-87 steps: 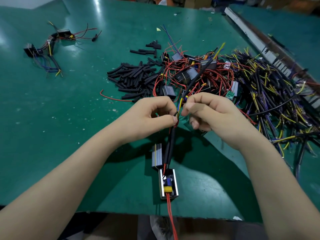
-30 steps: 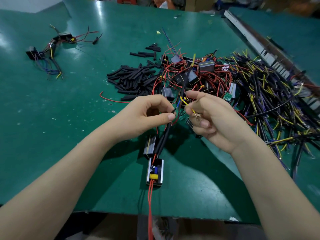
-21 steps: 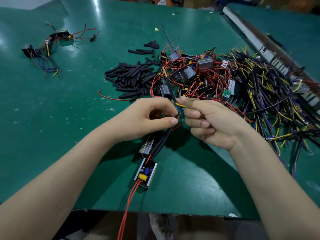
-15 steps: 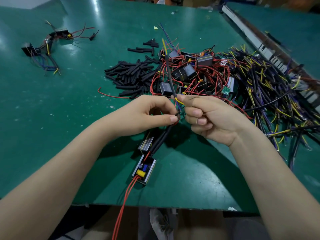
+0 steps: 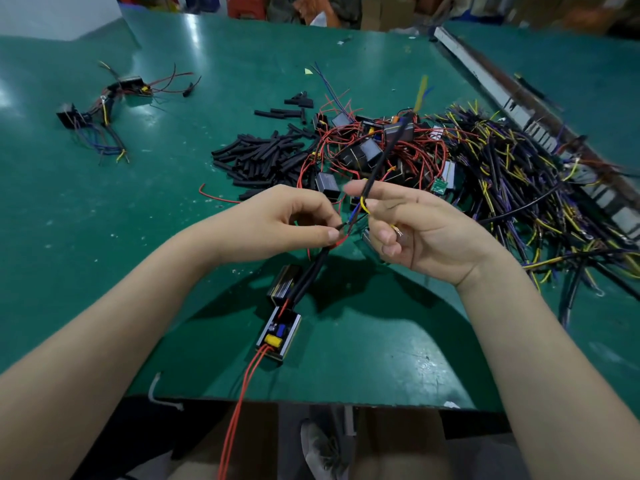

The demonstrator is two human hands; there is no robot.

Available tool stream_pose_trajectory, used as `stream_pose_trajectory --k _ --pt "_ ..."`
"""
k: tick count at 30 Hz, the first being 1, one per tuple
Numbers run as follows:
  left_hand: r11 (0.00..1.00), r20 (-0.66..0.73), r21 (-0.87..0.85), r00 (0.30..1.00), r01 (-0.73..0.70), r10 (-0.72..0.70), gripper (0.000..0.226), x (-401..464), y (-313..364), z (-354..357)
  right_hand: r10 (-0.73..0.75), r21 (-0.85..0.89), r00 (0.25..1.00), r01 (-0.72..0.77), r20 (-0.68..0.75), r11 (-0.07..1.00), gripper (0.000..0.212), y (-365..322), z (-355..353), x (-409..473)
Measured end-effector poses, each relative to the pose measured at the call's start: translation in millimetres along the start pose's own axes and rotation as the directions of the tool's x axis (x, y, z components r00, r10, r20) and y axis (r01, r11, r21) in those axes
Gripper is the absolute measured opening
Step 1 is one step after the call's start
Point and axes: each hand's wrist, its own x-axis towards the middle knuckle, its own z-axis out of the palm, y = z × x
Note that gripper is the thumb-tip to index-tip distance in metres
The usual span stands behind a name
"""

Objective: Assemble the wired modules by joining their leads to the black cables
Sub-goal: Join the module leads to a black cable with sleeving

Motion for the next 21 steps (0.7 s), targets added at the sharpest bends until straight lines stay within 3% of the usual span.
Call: stream_pose_trajectory --k 3,6,10,13,16,21 --pt "0.998 -0.029 0.054 0.999 0.04 -0.039 0.016 -2.4 3.0 -0.1 -0.022 -0.017 0.998 0.022 -0.056 1.0 0.012 2.6 3.0 3.6" --pt "0.967 -0.139 0.232 0.988 0.104 -0.073 0.022 -8.4 6.7 5.6 -0.057 -0.064 0.993 0.051 -0.106 0.997 0.014 5.3 5.1 5.8" --pt "0.851 -0.294 0.474 0.952 0.224 -0.087 0.053 -28.1 16.1 18.5 -0.084 -0.102 0.991 0.073 -0.107 0.992 0.013 6.5 6.1 5.4" --pt "0.751 -0.261 0.612 0.96 0.247 -0.103 0.046 -38.8 19.7 30.9 -0.077 -0.093 0.993 0.068 -0.094 0.993 0.012 5.7 6.0 4.4" --pt "0.746 -0.326 0.609 0.942 0.27 -0.075 0.031 -40.1 20.2 38.2 -0.109 -0.119 0.987 0.095 -0.118 0.988 0.012 5.4 7.4 4.2" --pt "0.875 -0.438 0.409 0.897 0.26 -0.061 0.01 -40.0 19.1 35.8 -0.124 -0.089 0.983 0.113 -0.138 0.99 0.013 3.3 6.9 3.5"
